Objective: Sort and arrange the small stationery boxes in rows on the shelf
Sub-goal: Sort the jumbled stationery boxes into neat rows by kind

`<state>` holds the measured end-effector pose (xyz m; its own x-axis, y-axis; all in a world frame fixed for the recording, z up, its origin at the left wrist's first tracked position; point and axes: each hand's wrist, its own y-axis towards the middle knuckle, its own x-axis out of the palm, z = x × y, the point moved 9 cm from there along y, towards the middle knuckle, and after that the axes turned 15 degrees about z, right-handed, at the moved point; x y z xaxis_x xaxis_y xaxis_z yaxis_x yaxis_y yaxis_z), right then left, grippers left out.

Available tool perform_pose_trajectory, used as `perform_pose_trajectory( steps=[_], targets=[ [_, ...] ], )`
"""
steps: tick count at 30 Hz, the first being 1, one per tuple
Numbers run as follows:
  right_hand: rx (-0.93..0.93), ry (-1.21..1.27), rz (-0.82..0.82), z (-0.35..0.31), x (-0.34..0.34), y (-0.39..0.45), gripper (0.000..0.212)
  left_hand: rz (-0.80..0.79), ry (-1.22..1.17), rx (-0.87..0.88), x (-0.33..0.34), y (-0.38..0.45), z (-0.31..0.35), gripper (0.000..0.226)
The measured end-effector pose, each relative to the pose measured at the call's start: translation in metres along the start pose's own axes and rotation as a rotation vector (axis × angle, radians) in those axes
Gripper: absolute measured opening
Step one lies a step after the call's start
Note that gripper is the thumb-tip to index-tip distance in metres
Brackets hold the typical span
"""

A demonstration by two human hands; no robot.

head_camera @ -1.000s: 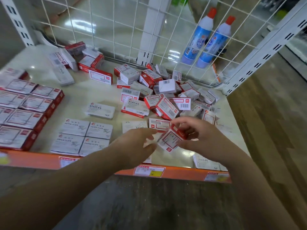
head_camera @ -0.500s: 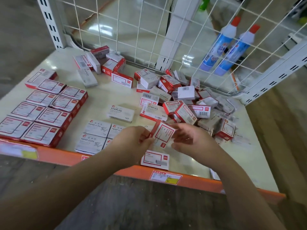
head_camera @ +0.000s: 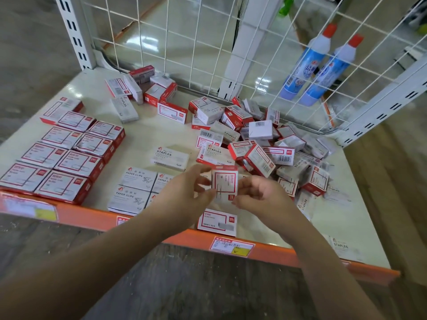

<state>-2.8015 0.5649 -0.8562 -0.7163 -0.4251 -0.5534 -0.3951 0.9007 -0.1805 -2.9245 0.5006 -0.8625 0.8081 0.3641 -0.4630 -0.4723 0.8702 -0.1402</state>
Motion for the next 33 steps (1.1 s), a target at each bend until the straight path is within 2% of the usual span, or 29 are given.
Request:
perform_pose_trajectory(
  steps=[2,4,8,14,18,21,26,33],
  targets=[
    [0.009,-0.011,-0.004,0.001,-0.002,0.000,0.014,0.045,-0.096,-0.011,-0.006,0.002,0.000,0.047],
    [0.028,-0.024,-0.017,0.003,0.000,-0.001,0.013,0.062,-0.144,-0.014,-0.010,0.004,-0.001,0.045],
    [0.045,0.050,0.011,0.003,0.000,-0.001,0.012,0.024,-0.061,0.007,-0.006,0.002,-0.006,0.034],
    [0.096,0.178,0.141,0.001,-0.009,0.002,0.011,-0.053,-0.022,-0.011,0.002,-0.002,-0.013,0.041],
    [0.121,0.253,0.183,0.003,-0.010,0.001,0.009,-0.045,-0.030,0.011,0.002,-0.003,-0.011,0.038],
    [0.115,0.290,0.140,0.003,-0.007,-0.001,0.014,-0.023,-0.067,0.028,-0.002,-0.004,-0.006,0.032],
    [0.050,0.232,0.045,-0.001,0.001,-0.003,0.035,0.050,-0.051,0.072,-0.011,-0.002,-0.004,0.035],
    [-0.033,0.127,0.029,-0.004,0.004,-0.002,0.037,0.147,0.087,0.228,-0.020,-0.006,0.001,0.041]
  ],
)
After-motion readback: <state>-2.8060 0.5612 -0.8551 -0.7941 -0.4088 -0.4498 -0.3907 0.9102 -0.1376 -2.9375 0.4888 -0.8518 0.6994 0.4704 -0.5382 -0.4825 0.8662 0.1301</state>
